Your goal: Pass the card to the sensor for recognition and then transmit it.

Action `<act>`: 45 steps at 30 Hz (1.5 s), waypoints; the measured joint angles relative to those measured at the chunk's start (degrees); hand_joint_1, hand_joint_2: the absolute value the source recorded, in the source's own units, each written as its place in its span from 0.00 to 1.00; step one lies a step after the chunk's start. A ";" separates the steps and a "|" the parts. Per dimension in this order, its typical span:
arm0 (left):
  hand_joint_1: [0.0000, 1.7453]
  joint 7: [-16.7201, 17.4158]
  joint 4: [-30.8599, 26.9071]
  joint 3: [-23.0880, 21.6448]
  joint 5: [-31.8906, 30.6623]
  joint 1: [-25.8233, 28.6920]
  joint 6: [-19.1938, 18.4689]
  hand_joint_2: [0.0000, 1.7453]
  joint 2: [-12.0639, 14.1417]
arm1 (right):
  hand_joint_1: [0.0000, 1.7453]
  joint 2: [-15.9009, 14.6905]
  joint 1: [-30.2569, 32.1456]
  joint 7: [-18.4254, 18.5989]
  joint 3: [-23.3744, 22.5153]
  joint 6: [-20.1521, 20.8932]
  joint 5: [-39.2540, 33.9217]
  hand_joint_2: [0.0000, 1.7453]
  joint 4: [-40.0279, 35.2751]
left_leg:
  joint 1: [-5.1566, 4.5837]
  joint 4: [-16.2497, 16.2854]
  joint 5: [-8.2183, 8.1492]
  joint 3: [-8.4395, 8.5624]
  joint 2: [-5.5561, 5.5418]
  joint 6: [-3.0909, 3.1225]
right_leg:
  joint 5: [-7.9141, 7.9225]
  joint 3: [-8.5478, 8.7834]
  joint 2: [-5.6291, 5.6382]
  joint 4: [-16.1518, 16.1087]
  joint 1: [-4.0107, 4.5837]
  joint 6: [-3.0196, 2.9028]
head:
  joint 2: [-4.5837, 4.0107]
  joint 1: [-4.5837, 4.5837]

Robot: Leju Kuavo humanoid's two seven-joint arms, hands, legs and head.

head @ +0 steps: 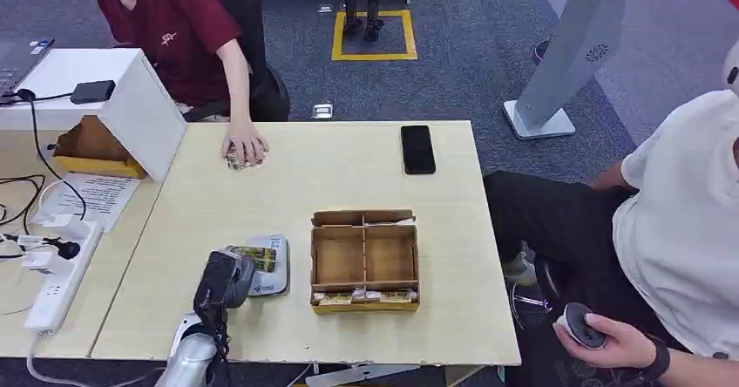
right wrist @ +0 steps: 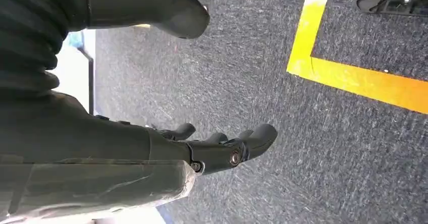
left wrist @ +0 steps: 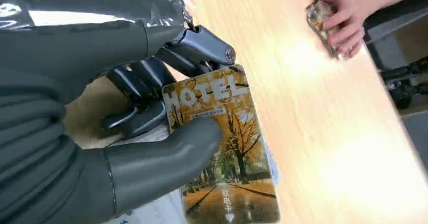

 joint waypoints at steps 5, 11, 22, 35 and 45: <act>1.00 -0.74 -3.64 2.11 5.59 0.41 -1.55 1.00 -0.54 | 0.00 0.00 -0.07 0.02 -0.04 -0.09 0.20 1.00 0.00 | 0.00 0.00 0.00 -0.02 -0.01 0.00 | 0.00 -0.02 -0.01 0.00 0.00 0.00 | 0.00 0.00; 1.00 -1.48 -7.69 5.33 14.36 -0.14 -2.18 1.00 -1.86 | 0.00 0.07 -0.29 0.39 -0.07 -0.26 1.01 1.00 0.00 | 0.00 0.00 0.00 -0.05 -0.01 0.00 | 0.00 -0.06 0.00 0.00 0.00 0.00 | 0.00 0.02; 1.00 -4.57 -8.82 8.02 16.75 -3.13 2.85 1.00 -2.06 | 0.00 0.28 -0.98 1.40 -0.09 0.28 2.25 1.00 -0.04 | 0.00 0.00 0.01 -0.06 -0.01 0.01 | 0.00 -0.07 -0.01 0.00 0.00 0.00 | 0.00 0.00; 1.00 -5.99 -3.67 8.02 13.52 -10.19 7.04 1.00 -1.18 | 0.00 0.37 -1.83 1.83 -0.22 0.81 3.19 1.00 -0.35 | 0.00 0.01 0.03 -0.06 0.00 0.02 | 0.05 -0.09 0.00 0.00 0.00 -0.01 | 0.00 0.00; 1.00 -7.60 -1.33 8.02 13.13 -11.82 8.04 1.00 -0.85 | 0.00 0.48 -1.91 2.14 -0.35 1.09 4.02 1.00 -0.42 | 0.00 0.01 0.03 -0.07 0.00 0.02 | 0.05 -0.09 0.01 0.00 0.00 -0.01 | 0.00 0.00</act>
